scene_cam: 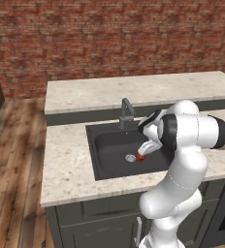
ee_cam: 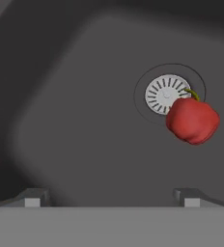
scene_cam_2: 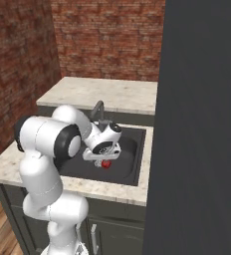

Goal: Pick the bell pepper from the sink and place it in the bowl. Then pick the bowl and place it in the microwave. Then close the microwave door and press the start button.

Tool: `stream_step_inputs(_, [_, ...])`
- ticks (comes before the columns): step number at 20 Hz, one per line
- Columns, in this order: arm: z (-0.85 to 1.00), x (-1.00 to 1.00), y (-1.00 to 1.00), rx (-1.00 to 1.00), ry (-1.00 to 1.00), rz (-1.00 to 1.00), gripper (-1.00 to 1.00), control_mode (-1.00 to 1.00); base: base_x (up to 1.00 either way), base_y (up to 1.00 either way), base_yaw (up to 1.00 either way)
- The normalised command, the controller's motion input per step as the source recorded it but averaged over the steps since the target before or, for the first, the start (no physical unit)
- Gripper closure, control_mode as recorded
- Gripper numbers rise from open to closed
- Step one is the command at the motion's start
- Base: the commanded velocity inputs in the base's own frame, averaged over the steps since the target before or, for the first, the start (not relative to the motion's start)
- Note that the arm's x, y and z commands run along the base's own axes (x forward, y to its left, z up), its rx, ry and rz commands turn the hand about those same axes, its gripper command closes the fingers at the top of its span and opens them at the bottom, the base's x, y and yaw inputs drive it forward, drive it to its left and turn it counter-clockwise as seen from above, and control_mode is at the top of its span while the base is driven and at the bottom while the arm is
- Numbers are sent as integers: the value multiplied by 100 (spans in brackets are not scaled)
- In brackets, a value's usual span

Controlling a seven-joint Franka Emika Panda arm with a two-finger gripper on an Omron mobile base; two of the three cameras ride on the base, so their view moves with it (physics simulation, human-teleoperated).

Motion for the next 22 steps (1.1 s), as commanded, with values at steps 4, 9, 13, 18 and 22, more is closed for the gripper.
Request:
stream_step_inputs(4, [-17,32,0,0,0,-3,-100,-100,0,0,0])
stream_step_inputs(9, [-19,26,0,0,0,-2,-100,-100,0,0,0])
stream_step_inputs(13, [-26,13,0,0,2,-1,-100,-100,0,0,0])
stream_step_inputs(18, [-25,14,-6,0,3,0,-100,-100,0,0,0])
stream_step_inputs(22, [-21,23,-4,0,5,0,-100,-100,0,0,0])
